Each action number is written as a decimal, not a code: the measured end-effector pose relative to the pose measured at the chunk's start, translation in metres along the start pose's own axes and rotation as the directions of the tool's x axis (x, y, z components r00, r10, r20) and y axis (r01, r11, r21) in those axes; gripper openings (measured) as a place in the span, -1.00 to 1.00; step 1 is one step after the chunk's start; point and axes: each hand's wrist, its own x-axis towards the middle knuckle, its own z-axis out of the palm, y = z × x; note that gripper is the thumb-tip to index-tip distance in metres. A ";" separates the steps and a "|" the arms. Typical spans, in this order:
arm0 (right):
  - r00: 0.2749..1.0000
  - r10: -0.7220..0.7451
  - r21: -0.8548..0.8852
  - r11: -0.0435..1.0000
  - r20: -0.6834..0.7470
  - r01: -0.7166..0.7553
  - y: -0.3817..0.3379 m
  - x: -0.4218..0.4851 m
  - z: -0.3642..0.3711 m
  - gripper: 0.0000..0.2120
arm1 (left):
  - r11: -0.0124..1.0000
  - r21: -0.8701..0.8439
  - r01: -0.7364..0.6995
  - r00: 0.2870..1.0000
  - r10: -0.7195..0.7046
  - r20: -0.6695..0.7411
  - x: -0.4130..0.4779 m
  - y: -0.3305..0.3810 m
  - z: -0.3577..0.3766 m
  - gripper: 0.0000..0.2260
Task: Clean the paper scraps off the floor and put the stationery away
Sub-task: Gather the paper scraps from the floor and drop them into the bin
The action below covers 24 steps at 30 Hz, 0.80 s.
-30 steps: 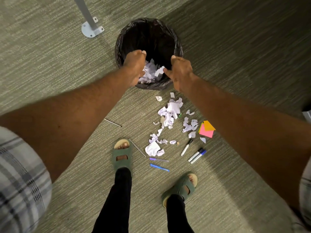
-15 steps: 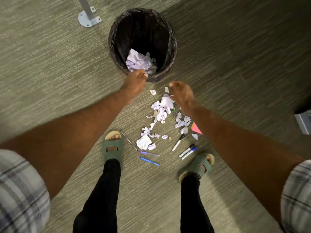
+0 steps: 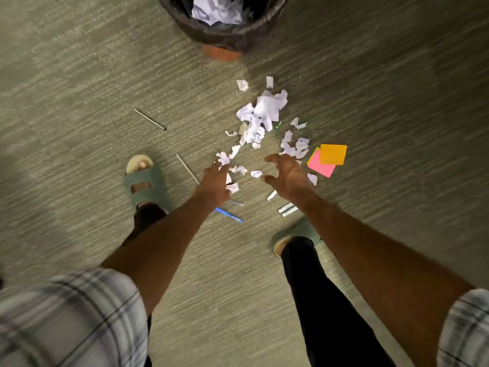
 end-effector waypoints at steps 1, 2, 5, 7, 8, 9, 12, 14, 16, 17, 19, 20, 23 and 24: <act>1.000 0.010 0.012 1.000 -0.004 -0.010 0.011 0.003 0.009 -0.52 | 1.000 0.011 0.025 1.000 -0.025 0.002 0.007 -0.005 0.015 -0.29; 1.000 0.016 0.025 1.000 -0.005 -0.016 0.021 0.007 0.018 -0.51 | 0.998 0.008 0.057 0.998 -0.057 0.001 0.014 -0.009 0.028 -0.25; 0.999 0.044 0.001 0.999 -0.006 -0.044 0.049 0.021 0.047 -0.48 | 0.990 0.004 0.138 0.990 -0.138 0.003 0.035 -0.018 0.059 -0.02; 0.996 0.085 0.004 0.996 -0.020 -0.085 0.063 0.033 0.068 -0.45 | 0.984 0.000 0.178 0.984 -0.178 0.016 0.048 -0.025 0.078 0.13; 0.994 0.104 0.007 0.995 -0.033 -0.103 0.068 0.040 0.079 -0.44 | 0.980 -0.024 0.196 0.981 -0.196 0.005 0.055 -0.028 0.086 0.19; 0.992 0.121 0.013 0.993 -0.046 -0.120 0.071 0.049 0.089 -0.44 | 0.977 -0.052 0.207 0.978 -0.208 -0.014 0.062 -0.032 0.093 0.23; 0.979 0.193 0.083 0.979 -0.064 -0.187 0.081 0.078 0.120 -0.41 | 0.959 -0.166 0.229 0.968 -0.242 -0.063 0.084 -0.041 0.114 0.28; 0.970 0.234 0.111 0.968 -0.068 -0.226 0.088 0.097 0.138 -0.35 | 0.919 -0.292 0.265 0.945 -0.309 -0.112 0.099 -0.046 0.130 0.22; 0.964 0.259 0.117 0.961 -0.051 -0.252 0.093 0.113 0.153 -0.23 | 0.874 -0.385 0.297 0.907 -0.385 -0.173 0.111 -0.047 0.142 0.17; 0.960 0.276 0.117 0.956 -0.040 -0.270 0.094 0.119 0.161 -0.17 | 0.865 -0.396 0.307 0.888 -0.411 -0.209 0.116 -0.048 0.149 0.15; 0.952 0.301 0.128 0.948 -0.052 -0.293 0.093 0.128 0.176 -0.10 | 0.870 -0.350 0.348 0.849 -0.451 -0.277 0.122 -0.049 0.158 0.05; 0.948 0.306 0.137 0.946 -0.088 -0.293 0.091 0.130 0.183 -0.11 | 0.876 -0.324 0.358 0.837 -0.455 -0.304 0.123 -0.050 0.161 -0.02; 0.934 0.290 0.171 0.951 -0.209 -0.257 0.084 0.134 0.194 -0.23 | 0.905 -0.273 0.328 0.845 -0.409 -0.344 0.124 -0.054 0.165 -0.12; 0.935 0.278 0.186 0.953 -0.218 -0.240 0.080 0.136 0.196 -0.26 | 0.920 -0.249 0.304 0.853 -0.379 -0.358 0.124 -0.054 0.166 -0.19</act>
